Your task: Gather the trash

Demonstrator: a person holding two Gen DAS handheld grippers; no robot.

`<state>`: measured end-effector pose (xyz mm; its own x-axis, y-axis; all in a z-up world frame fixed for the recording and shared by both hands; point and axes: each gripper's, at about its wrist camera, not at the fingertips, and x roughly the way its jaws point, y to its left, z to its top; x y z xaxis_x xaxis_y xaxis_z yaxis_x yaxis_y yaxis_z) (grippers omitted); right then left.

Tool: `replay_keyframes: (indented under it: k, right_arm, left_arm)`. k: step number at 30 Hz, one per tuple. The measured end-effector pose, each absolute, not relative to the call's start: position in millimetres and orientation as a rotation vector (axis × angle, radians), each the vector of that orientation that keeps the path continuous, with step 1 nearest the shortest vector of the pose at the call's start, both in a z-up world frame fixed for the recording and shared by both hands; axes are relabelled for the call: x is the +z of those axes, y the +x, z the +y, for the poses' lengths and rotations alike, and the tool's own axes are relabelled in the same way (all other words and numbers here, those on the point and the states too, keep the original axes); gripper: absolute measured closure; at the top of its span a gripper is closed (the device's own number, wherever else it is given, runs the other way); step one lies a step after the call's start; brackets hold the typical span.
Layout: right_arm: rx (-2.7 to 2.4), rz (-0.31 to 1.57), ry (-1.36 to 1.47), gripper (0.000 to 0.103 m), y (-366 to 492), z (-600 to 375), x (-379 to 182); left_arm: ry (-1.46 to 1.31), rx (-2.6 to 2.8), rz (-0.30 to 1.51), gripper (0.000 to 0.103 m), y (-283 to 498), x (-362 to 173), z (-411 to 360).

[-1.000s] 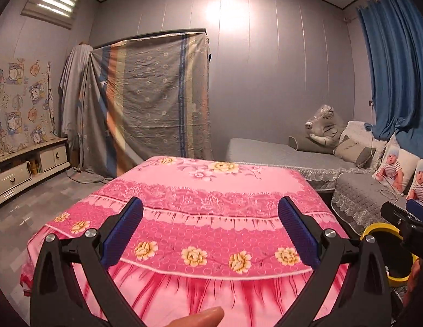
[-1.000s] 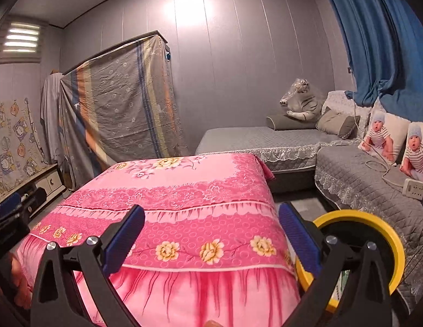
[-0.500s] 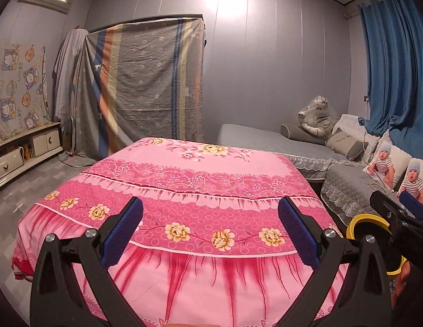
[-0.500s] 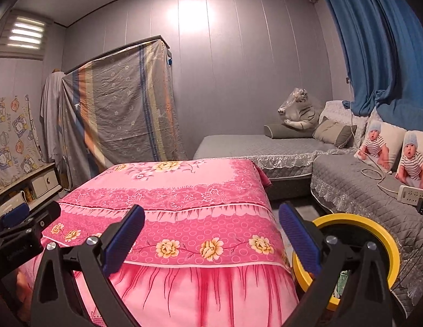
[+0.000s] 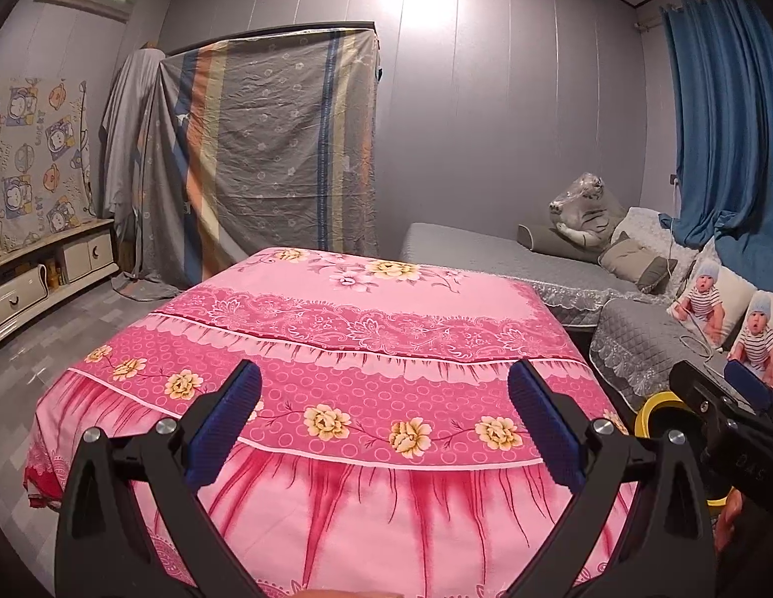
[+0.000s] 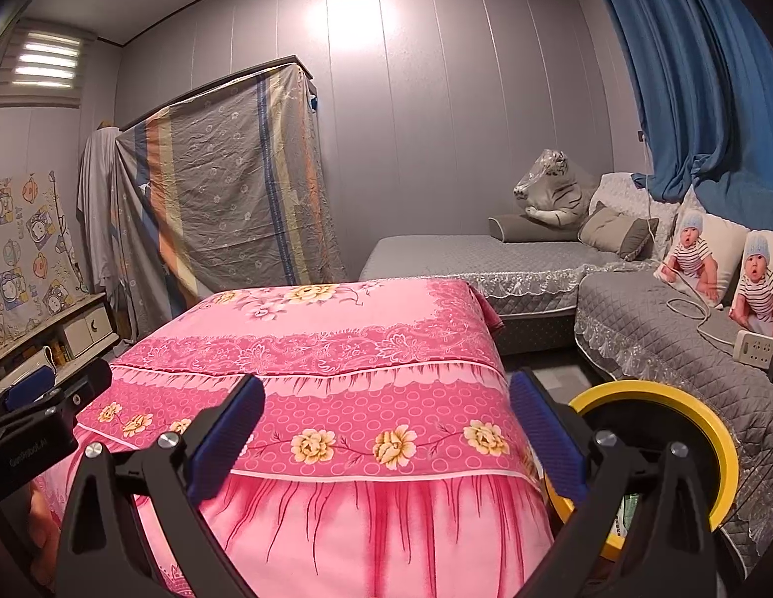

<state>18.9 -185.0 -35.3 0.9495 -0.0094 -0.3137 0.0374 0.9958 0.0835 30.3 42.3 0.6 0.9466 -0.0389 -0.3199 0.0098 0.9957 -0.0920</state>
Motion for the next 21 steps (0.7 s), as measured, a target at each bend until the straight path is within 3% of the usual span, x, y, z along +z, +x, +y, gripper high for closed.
replay_keyframes:
  k: [21]
  right_arm:
    - [-0.043, 0.336, 0.112, 0.008, 20.8, -187.8, -40.0]
  left_arm:
    - [-0.093, -0.058, 0.292, 0.008, 22.2, 4.3, 35.8]
